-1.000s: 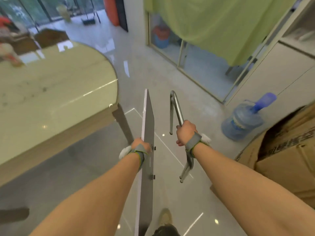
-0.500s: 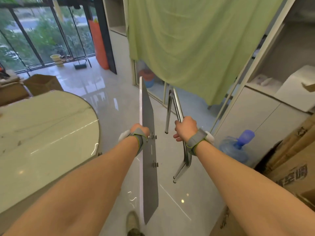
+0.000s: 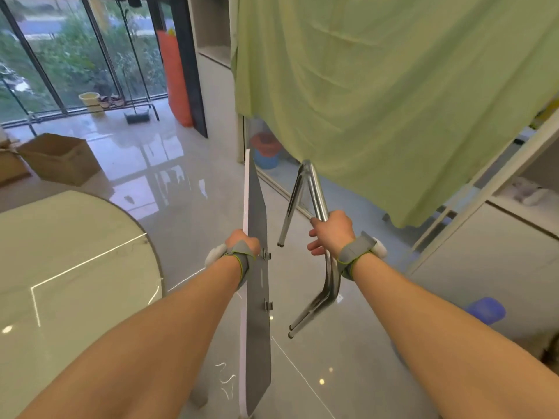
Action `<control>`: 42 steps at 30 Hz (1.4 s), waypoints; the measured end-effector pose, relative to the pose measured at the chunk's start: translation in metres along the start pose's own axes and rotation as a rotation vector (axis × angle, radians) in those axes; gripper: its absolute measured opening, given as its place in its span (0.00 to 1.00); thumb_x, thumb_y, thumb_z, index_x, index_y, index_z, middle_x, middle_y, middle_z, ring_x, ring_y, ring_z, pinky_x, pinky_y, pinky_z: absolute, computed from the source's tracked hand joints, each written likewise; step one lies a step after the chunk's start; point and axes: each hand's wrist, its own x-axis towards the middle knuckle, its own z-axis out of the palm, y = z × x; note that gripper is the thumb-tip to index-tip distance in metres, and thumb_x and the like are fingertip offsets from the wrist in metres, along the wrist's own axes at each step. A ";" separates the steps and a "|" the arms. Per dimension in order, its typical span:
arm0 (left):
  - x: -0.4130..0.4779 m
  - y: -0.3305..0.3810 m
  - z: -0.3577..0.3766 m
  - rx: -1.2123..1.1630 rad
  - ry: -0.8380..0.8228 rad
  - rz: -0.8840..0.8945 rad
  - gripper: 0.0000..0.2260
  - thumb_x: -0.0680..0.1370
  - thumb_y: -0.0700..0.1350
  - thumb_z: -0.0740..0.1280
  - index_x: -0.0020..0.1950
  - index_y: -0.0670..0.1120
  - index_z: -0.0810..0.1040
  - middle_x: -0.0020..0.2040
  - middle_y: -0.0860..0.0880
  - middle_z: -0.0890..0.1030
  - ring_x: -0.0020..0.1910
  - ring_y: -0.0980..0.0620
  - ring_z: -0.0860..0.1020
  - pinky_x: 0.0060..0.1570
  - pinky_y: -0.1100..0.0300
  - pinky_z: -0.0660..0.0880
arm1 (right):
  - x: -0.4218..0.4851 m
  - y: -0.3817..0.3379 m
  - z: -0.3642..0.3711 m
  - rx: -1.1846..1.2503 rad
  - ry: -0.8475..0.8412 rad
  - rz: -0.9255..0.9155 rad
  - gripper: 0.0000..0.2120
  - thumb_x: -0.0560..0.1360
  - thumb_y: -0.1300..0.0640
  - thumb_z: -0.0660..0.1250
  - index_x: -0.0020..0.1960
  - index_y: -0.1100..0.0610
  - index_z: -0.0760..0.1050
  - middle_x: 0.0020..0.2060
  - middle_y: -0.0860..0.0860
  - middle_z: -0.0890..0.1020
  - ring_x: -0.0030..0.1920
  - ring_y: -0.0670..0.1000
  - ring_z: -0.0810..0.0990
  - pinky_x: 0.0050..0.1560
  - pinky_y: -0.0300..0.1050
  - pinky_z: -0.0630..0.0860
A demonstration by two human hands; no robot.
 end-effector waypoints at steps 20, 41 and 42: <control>0.336 0.192 -0.044 -0.030 0.234 -0.065 0.14 0.74 0.36 0.62 0.58 0.37 0.76 0.56 0.35 0.80 0.56 0.36 0.77 0.55 0.52 0.74 | 0.409 -0.149 0.071 0.002 -0.326 -0.108 0.13 0.77 0.60 0.63 0.57 0.68 0.70 0.41 0.62 0.78 0.26 0.59 0.79 0.27 0.51 0.80; 0.707 0.219 -0.250 -0.261 0.384 -0.211 0.13 0.74 0.35 0.61 0.56 0.37 0.79 0.55 0.34 0.80 0.57 0.36 0.77 0.57 0.51 0.74 | 0.690 -0.399 0.376 -0.142 -0.438 -0.221 0.10 0.77 0.61 0.62 0.54 0.67 0.73 0.41 0.60 0.79 0.26 0.58 0.79 0.22 0.44 0.76; 0.711 0.220 -0.253 -0.272 0.381 -0.208 0.13 0.74 0.35 0.61 0.56 0.37 0.79 0.55 0.34 0.81 0.56 0.36 0.77 0.56 0.52 0.74 | 0.694 -0.403 0.380 -0.151 -0.431 -0.229 0.10 0.77 0.61 0.62 0.54 0.67 0.73 0.41 0.60 0.80 0.26 0.58 0.79 0.22 0.44 0.76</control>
